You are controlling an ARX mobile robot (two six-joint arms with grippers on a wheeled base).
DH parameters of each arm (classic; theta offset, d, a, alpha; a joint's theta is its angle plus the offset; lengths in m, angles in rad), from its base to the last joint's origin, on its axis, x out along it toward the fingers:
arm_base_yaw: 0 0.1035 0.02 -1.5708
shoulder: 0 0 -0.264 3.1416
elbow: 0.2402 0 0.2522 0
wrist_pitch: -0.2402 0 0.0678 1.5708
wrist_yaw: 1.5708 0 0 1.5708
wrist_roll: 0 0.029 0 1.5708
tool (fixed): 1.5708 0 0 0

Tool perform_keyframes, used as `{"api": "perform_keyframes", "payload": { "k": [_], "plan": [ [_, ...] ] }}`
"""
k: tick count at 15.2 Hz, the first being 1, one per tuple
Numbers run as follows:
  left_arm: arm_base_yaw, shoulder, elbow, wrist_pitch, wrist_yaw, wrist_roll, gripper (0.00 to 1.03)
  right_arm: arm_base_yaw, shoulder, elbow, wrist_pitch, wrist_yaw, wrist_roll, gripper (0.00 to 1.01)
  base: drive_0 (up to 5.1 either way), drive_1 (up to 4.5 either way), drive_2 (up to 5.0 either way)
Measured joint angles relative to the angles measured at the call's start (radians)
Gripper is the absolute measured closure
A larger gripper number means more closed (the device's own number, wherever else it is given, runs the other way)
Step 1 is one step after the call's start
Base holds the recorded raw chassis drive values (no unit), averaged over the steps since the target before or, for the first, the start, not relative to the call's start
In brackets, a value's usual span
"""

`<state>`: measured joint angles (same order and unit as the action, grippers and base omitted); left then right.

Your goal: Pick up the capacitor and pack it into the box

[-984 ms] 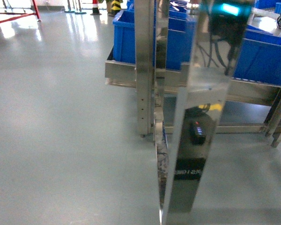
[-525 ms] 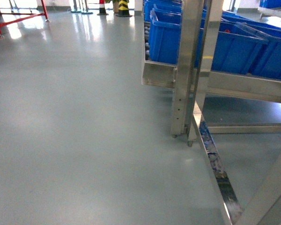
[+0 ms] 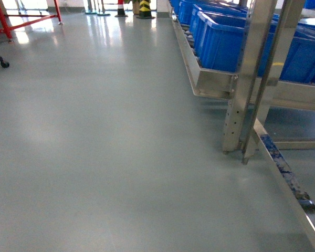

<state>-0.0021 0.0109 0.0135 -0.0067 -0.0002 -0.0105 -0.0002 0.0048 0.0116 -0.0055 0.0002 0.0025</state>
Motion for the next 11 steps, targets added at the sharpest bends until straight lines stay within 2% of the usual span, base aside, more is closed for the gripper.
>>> {"api": "perform_keyframes", "payload": {
  "k": [11],
  "plan": [
    [0.0, 0.0, 0.0, 0.002, 0.0, 0.0, 0.59, 0.0, 0.0, 0.0, 0.005, 0.0, 0.0, 0.03, -5.0, 2.48, 2.5]
  ]
}}
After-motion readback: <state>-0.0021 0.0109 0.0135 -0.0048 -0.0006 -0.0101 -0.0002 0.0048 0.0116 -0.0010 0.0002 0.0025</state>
